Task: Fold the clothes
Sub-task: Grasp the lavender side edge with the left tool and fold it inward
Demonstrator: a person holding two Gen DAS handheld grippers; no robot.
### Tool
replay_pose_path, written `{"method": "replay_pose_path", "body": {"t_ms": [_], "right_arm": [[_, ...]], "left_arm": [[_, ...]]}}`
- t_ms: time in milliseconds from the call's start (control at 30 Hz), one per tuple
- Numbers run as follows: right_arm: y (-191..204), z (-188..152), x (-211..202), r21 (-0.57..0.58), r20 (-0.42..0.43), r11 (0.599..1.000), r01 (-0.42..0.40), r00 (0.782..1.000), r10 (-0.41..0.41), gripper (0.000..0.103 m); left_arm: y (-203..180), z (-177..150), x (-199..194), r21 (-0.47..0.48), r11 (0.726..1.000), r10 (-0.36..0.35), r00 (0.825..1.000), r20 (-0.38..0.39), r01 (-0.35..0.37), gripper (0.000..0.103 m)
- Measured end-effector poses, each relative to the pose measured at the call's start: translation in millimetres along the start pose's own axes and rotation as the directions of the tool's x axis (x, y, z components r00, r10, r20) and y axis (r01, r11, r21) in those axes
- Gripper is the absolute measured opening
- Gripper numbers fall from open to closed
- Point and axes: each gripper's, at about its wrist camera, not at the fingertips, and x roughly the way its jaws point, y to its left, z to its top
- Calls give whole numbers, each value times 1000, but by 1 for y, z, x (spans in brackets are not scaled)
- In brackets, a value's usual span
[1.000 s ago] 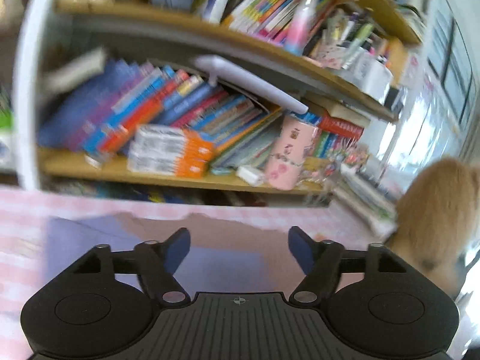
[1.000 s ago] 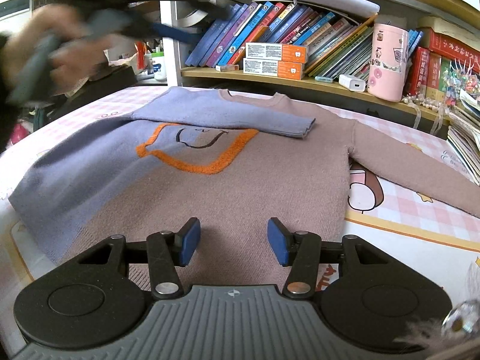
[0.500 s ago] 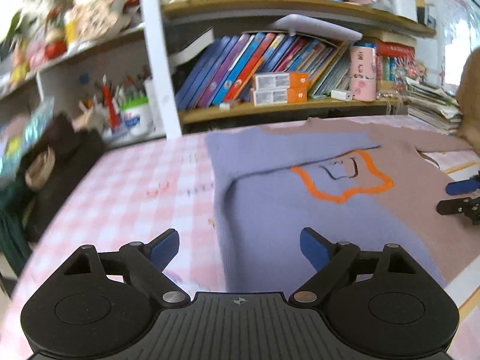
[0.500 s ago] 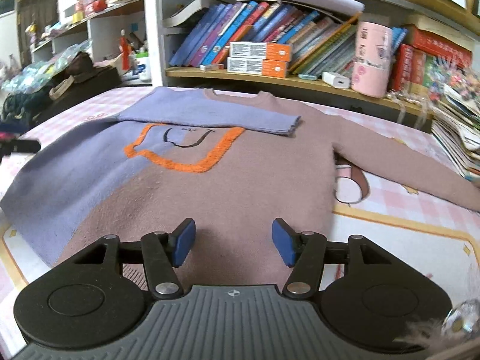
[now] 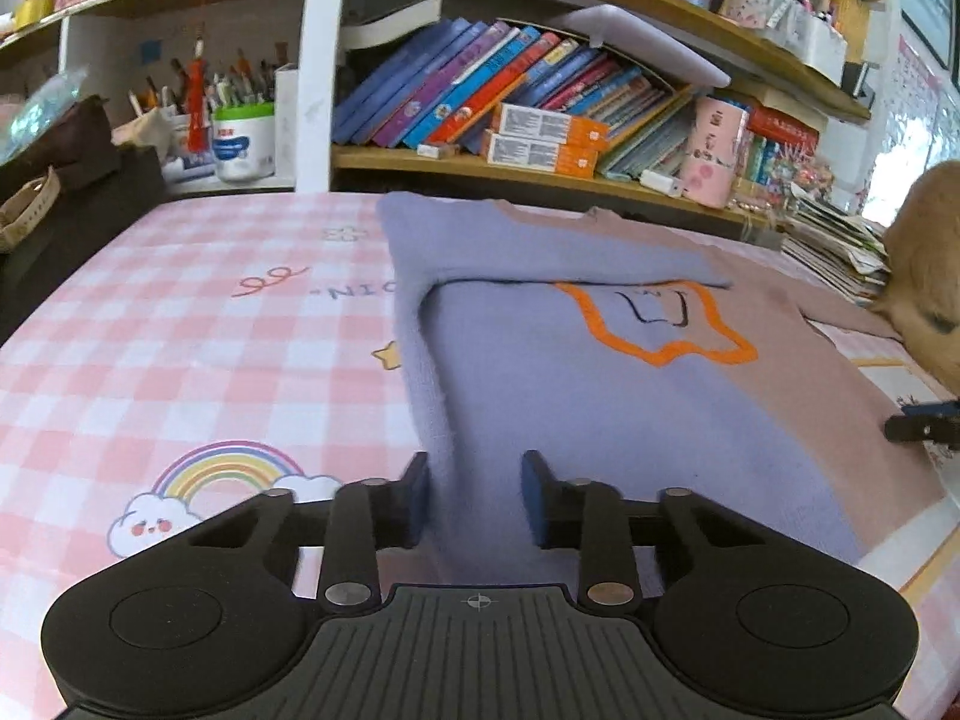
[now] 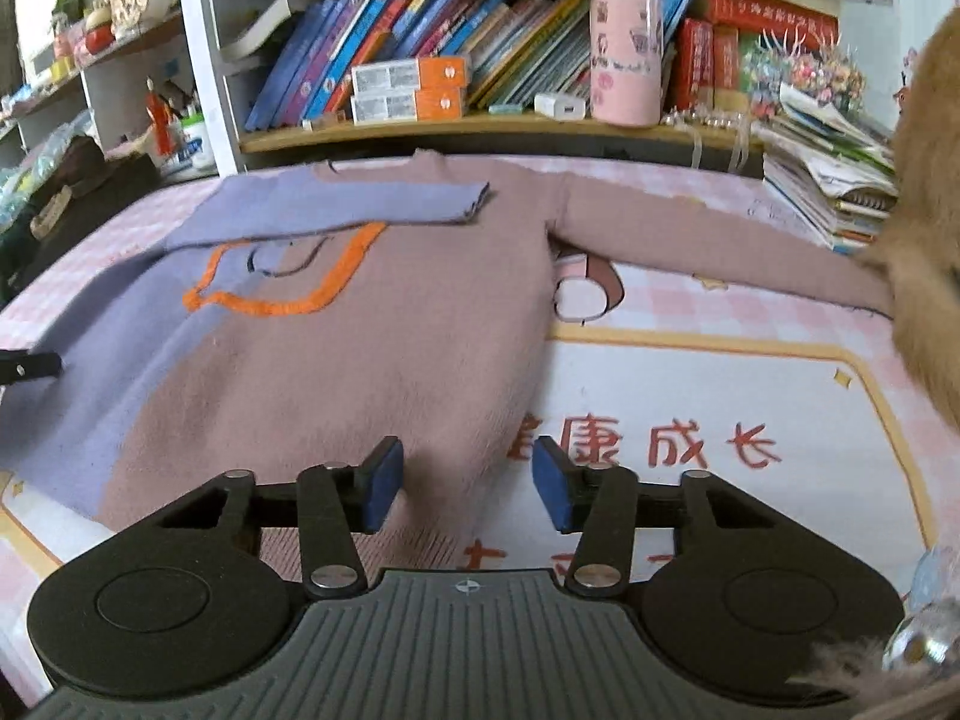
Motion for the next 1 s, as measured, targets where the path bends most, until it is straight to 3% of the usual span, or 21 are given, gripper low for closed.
{"method": "replay_pose_path", "body": {"t_ms": [100,200,700,1000], "right_arm": [[4,1,2,-1,-2,1000,-14,1000,14,24],[11,3,5,-14,0,1000,-19,1000,19,15],[67,32,46,-140,-12,988,-59,998,58,15],[72,32,47,-156,-14,984,-80,997,79,15]], "left_arm": [[10,-1,-2,-35,999,-24,1000,-1,24,5],[19,-1,-5,-60,997,-53,999,4,53,5],[67,9,-5,-111,994,15,1000,22,-12,5],[74,7,-5,-123,992,29,999,16,-27,6]]}}
